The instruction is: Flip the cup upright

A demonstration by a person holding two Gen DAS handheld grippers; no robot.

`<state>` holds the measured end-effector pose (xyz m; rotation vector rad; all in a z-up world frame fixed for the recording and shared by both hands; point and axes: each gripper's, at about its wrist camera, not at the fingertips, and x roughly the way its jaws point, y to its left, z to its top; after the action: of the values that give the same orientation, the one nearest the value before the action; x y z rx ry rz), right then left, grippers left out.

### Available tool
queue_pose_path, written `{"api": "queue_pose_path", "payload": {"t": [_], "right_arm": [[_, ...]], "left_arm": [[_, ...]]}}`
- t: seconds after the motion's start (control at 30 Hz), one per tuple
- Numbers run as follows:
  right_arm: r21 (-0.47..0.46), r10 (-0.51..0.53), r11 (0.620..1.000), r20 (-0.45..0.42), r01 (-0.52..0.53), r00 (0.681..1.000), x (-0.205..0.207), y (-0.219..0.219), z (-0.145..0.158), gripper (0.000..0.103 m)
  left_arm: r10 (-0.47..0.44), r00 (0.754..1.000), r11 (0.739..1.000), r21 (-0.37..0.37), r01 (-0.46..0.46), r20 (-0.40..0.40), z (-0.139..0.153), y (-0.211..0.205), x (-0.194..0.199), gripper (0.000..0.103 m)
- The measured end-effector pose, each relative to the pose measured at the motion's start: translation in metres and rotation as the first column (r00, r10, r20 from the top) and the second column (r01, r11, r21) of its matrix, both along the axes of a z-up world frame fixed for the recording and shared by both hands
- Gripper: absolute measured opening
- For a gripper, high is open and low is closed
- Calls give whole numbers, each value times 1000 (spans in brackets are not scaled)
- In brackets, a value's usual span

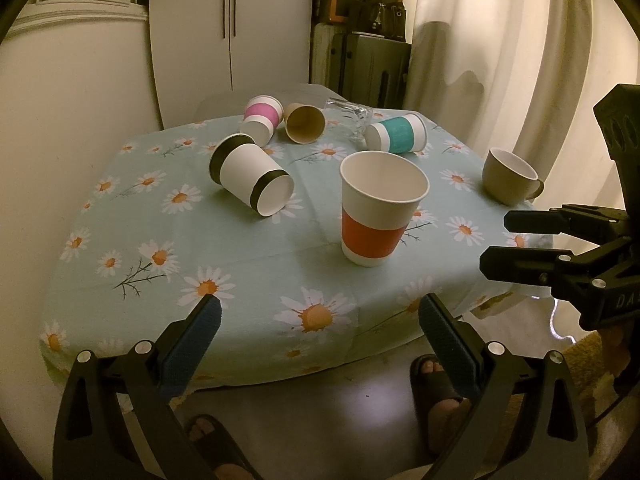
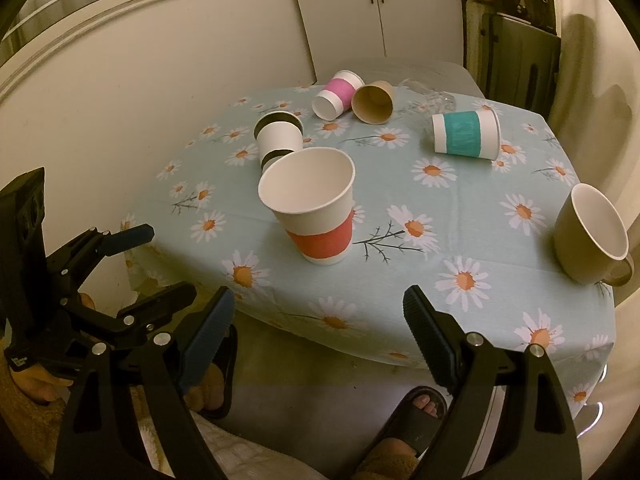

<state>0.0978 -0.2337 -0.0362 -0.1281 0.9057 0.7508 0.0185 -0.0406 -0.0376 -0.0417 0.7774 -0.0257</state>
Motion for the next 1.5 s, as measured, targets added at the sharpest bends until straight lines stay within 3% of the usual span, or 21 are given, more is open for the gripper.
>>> {"api": "queue_pose_path", "payload": {"t": [1.5], "right_arm": [[-14,6,1000,1,-6,1000,-2,4,-2,85]], "left_arm": [[-3,1000,1000,0,3,-7,-1,3,-2,96]]}}
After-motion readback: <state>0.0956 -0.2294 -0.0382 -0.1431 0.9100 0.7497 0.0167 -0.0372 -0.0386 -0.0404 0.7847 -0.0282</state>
